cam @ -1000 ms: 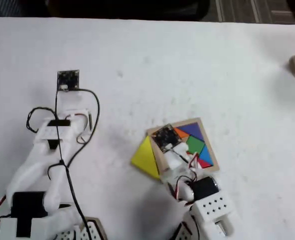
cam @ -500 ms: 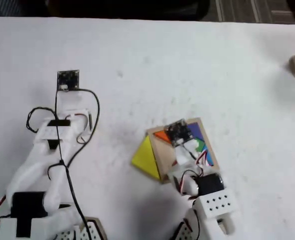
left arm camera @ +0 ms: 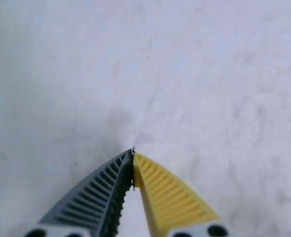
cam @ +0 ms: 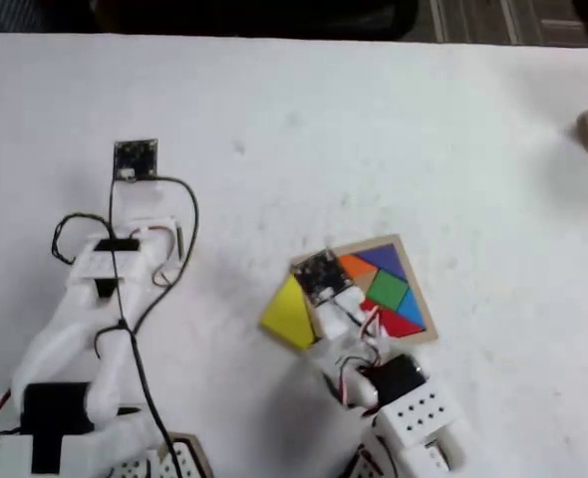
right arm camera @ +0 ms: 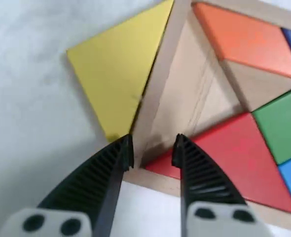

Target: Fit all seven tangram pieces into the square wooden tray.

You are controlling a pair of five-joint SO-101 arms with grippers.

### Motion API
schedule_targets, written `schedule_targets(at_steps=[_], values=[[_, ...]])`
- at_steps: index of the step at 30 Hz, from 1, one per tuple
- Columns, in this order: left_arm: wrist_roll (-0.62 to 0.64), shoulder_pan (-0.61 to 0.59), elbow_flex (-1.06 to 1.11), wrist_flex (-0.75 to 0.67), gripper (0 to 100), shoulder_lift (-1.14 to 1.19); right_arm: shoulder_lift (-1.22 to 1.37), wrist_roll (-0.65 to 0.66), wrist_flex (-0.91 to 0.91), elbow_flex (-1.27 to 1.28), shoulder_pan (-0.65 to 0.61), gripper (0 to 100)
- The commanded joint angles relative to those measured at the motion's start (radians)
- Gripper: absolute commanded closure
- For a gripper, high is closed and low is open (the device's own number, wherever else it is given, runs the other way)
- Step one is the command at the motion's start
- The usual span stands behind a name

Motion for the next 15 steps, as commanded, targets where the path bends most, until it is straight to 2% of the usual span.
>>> schedule_targets(at_steps=[1, 7, 12, 15], values=[[0.003, 0.004, -0.04, 0.002, 98, -0.015, -0.005, 0.04, -0.05, 0.023, 0.03, 86.2], [0.003, 0.004, -0.04, 0.003, 98, -0.015, -0.005, 0.038, -0.054, 0.021, 0.018, 86.1], [0.003, 0.004, -0.04, 0.002, 98, -0.015, -0.004, 0.008, -0.048, 0.005, -0.116, 86.4], [0.003, 0.004, -0.04, 0.002, 98, -0.015, -0.004, -0.008, -0.047, 0.009, -0.101, 86.4]])
